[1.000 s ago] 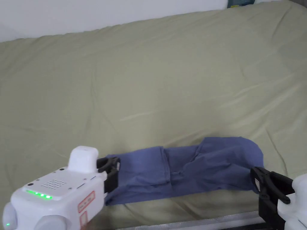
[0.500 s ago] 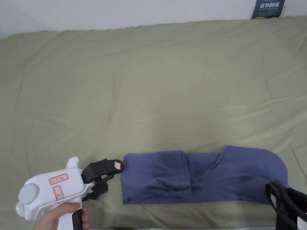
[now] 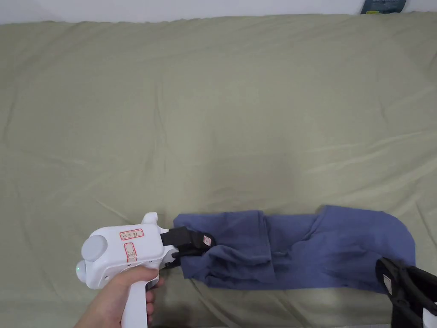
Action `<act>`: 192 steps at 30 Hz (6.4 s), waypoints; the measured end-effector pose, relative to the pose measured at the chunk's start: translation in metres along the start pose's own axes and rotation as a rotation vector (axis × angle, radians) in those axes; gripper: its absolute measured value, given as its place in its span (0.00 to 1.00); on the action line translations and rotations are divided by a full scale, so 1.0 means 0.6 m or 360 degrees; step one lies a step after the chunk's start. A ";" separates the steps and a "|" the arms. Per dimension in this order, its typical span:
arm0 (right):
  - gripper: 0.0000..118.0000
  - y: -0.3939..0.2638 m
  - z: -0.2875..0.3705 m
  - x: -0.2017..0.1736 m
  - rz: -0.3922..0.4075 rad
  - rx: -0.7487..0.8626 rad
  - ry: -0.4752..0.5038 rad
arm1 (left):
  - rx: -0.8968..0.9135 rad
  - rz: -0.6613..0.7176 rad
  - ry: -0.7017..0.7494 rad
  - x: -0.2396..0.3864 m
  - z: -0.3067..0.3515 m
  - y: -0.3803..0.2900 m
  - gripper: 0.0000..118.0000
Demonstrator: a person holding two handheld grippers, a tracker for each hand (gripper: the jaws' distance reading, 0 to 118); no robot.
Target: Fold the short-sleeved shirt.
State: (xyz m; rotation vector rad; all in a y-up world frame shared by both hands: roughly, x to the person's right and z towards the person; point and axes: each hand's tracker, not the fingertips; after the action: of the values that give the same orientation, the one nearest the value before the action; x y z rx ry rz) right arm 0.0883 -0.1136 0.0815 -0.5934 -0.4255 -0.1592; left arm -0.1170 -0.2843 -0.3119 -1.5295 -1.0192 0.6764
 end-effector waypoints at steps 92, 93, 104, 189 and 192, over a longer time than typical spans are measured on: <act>0.02 -0.026 -0.251 0.022 -0.0465 -0.0323 0.0432 | 0.0270 -0.0522 0.0329 0.053 0.111 0.000 0.19; 0.02 -0.025 -0.247 0.022 -0.0464 -0.0324 0.0427 | 0.0319 -0.0528 0.0382 0.042 0.149 0.014 0.19; 0.03 -0.029 -0.224 -0.018 -0.0408 -0.0381 0.0356 | 0.0606 -0.0374 0.0931 -0.117 0.597 0.232 0.19; 0.98 0.234 0.243 0.025 -0.0205 0.0735 -0.0213 | 0.1811 -0.1787 0.0784 0.524 0.250 -0.399 1.00; 0.98 0.236 0.245 0.025 -0.0202 0.0751 -0.0207 | 0.1808 -0.1787 0.0783 0.524 0.249 -0.399 1.00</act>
State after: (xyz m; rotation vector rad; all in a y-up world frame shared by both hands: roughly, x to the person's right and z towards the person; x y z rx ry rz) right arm 0.0890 0.0866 0.1258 -0.1124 -0.6047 -0.1353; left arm -0.1569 0.0647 -0.0768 -0.0019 -0.7075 -0.0194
